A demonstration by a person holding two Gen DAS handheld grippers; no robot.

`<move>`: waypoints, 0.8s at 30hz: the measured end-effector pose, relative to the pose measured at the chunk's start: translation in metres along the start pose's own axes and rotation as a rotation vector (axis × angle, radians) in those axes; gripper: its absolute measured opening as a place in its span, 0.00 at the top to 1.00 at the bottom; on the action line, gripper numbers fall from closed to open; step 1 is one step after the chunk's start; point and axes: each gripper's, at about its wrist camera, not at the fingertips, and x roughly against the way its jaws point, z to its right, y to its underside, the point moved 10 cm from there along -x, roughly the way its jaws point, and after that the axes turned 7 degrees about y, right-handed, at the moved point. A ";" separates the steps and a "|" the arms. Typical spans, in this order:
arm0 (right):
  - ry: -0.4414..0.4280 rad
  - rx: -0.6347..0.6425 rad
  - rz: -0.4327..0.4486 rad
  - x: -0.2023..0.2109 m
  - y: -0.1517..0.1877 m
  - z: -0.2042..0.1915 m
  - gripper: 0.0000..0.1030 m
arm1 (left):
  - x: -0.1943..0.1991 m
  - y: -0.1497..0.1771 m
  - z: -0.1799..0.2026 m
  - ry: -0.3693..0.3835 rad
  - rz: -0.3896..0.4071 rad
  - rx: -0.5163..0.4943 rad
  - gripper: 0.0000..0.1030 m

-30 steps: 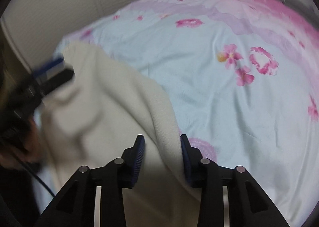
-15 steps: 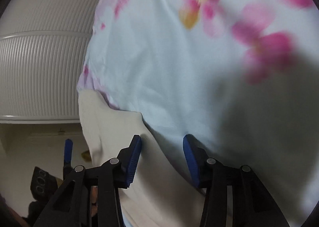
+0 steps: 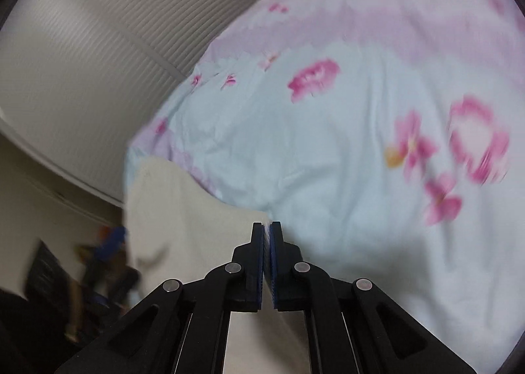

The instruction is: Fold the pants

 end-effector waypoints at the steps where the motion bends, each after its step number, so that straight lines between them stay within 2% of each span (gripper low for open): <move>1: 0.081 0.076 0.009 -0.005 0.005 -0.005 0.95 | 0.001 0.000 -0.002 -0.003 0.001 0.001 0.13; 3: 0.196 0.182 0.025 -0.019 0.016 -0.013 0.95 | 0.004 0.000 -0.007 -0.009 0.000 0.007 0.13; 6: 0.242 0.182 0.059 -0.016 0.027 -0.003 0.93 | 0.011 -0.001 -0.017 -0.018 0.002 0.021 0.13; 7: 0.261 0.178 0.081 -0.008 0.028 0.004 0.86 | 0.016 -0.002 -0.020 -0.021 0.003 0.023 0.13; 8: 0.281 0.170 0.111 -0.003 0.029 0.006 0.71 | 0.020 -0.002 -0.024 -0.022 0.005 0.024 0.13; 9: 0.312 0.149 0.148 0.006 0.029 0.008 0.66 | 0.024 -0.003 -0.026 -0.022 0.005 0.024 0.13; 12: 0.395 0.079 0.256 0.048 0.045 0.014 0.63 | 0.039 -0.007 -0.037 -0.028 0.012 0.018 0.13; 16: 0.519 0.075 0.333 0.092 0.090 -0.012 0.54 | 0.068 -0.011 -0.053 -0.035 0.042 0.002 0.13; 17: 0.543 0.085 0.343 0.099 0.102 -0.022 0.49 | 0.073 -0.010 -0.057 -0.032 0.045 0.000 0.13; 20: 0.582 0.143 0.359 0.111 0.146 -0.060 0.48 | 0.088 -0.002 -0.068 -0.015 0.029 -0.011 0.13; 24: 0.671 0.256 0.286 0.091 0.191 -0.095 0.48 | 0.103 0.016 -0.077 -0.007 0.005 -0.043 0.13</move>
